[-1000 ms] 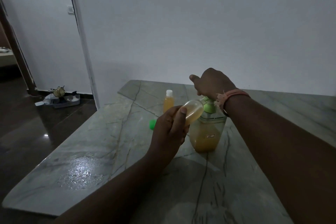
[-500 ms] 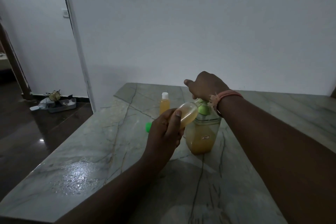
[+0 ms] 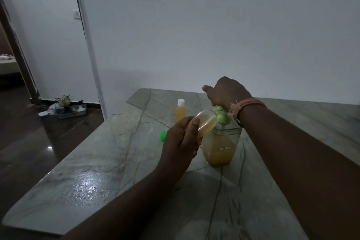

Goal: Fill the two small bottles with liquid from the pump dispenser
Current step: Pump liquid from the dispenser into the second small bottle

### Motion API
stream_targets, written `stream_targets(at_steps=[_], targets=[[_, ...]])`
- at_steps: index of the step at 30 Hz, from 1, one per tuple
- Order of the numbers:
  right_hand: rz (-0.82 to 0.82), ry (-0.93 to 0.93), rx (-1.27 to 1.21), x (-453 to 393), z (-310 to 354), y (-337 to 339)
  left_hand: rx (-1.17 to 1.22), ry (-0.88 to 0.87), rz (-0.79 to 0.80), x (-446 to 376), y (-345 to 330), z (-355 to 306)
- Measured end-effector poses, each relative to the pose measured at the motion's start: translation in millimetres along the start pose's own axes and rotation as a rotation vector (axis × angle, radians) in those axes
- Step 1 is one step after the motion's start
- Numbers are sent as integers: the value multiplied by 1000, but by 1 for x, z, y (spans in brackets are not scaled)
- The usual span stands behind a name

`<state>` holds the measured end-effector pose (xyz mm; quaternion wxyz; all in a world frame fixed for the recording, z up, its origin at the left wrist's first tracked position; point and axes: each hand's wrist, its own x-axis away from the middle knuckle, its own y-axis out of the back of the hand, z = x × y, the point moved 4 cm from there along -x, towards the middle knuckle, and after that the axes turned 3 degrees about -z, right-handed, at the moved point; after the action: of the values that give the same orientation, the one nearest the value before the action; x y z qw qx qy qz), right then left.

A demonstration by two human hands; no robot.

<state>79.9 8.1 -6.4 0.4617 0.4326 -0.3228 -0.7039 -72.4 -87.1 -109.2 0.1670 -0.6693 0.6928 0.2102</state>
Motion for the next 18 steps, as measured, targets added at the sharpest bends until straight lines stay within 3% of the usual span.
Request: stream_targets(at_steps=[18], targets=[[4,5,51,6,4,3,0,43,3,1,0,2]])
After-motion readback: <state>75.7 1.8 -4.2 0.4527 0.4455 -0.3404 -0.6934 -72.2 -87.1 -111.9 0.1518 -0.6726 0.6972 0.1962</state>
